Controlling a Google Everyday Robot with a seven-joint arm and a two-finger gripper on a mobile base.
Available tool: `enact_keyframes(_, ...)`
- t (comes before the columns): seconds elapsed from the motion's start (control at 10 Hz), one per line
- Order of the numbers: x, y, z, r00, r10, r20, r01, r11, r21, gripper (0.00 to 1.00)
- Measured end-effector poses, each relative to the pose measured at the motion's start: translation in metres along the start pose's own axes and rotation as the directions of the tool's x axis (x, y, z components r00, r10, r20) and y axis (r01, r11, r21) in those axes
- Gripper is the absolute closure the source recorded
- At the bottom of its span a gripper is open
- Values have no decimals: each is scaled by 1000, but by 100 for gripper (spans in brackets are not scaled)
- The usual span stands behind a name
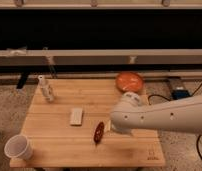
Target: Place the pepper on the white sponge
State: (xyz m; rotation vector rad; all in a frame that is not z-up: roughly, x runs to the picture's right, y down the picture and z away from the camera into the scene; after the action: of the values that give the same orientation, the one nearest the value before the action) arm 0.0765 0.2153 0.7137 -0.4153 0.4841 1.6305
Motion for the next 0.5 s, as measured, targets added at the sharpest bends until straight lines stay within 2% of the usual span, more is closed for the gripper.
enact_keyframes(0.3, 0, 32, 35, 998, -46, -41, 47, 999, 5, 20)
enact_keyframes(0.5, 6, 47, 40, 995, -83, -55, 83, 997, -2, 20)
